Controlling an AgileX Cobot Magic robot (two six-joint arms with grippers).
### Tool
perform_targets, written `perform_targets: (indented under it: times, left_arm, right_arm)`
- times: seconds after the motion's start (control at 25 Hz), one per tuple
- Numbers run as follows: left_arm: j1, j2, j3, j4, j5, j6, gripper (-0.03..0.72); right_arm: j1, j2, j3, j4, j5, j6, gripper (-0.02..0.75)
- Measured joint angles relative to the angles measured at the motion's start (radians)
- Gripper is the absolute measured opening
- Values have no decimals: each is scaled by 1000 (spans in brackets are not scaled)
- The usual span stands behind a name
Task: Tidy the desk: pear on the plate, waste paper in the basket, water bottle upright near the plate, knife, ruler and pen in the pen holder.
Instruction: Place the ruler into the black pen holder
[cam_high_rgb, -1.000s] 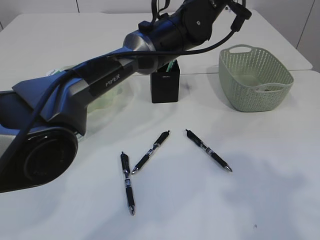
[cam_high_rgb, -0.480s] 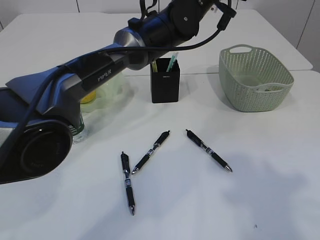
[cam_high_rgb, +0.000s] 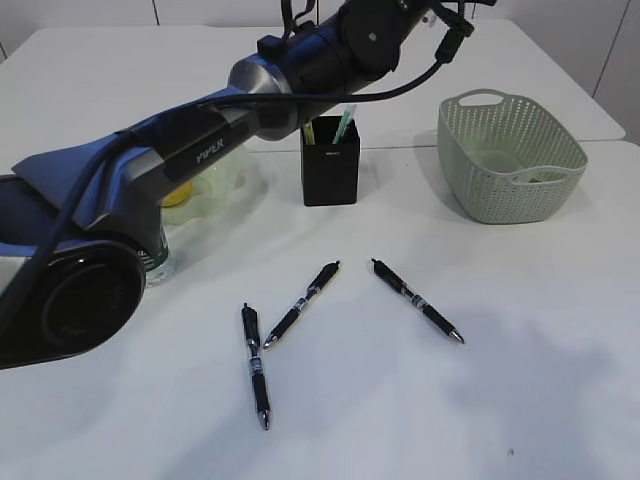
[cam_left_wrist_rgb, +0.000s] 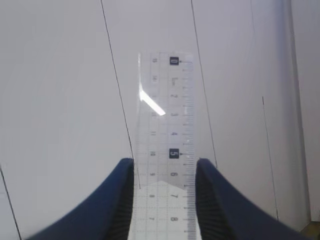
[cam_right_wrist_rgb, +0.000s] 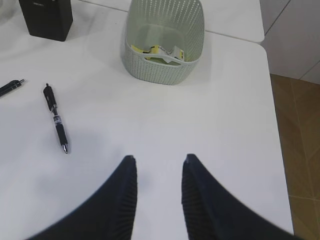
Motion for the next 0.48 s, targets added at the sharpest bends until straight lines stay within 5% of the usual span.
perform_targets:
  times: [0.36, 0.48]
  left_arm:
    - [0, -31, 0, -247, -43, 248, 265]
    - [-2, -39, 0, -408, -149, 363, 265]
  right_arm:
    - [0, 0, 0, 0, 0, 0, 261]
    - [0, 0, 0, 0, 0, 0, 261]
